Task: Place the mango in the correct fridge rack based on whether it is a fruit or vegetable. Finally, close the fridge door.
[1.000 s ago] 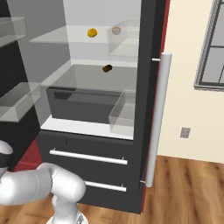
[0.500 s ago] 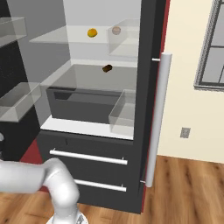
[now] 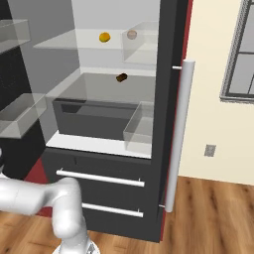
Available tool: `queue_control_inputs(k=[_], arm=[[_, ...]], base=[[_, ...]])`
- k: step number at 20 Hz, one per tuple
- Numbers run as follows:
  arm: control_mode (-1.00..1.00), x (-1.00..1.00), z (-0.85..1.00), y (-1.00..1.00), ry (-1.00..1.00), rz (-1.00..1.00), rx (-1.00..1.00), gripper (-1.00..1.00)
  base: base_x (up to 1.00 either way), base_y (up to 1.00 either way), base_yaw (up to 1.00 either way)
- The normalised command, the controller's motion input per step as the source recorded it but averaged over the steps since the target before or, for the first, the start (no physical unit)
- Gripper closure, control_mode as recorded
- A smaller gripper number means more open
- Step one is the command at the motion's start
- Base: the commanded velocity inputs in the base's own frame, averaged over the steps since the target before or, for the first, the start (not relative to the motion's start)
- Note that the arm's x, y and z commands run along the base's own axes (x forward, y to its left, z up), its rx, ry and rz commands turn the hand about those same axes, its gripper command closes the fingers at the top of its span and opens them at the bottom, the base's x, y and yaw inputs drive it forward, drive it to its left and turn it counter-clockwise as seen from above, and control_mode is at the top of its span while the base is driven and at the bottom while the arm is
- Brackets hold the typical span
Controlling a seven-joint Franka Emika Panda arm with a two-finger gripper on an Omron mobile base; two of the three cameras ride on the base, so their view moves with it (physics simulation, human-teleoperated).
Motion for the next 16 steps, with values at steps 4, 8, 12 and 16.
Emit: queue_control_inputs(k=[4, 8, 12, 16], arm=[[-1.00, 0.01, 0.00, -1.00, -0.07, -0.07, 0.06, -1.00], [-1.00, -0.01, -0.03, -1.00, -0.20, -0.07, 0.08, -1.00], [-1.00, -0.22, -0.07, -1.00, -0.29, -0.06, 0.08, -1.00], [-1.00, -0.34, -0.08, -1.00, -0.34, -0.06, 0.05, -1.00]], base=[[0.00, 0.00, 0.00], [0.00, 0.00, 0.00], [0.00, 0.00, 0.00], [0.00, 0.00, 0.00]])
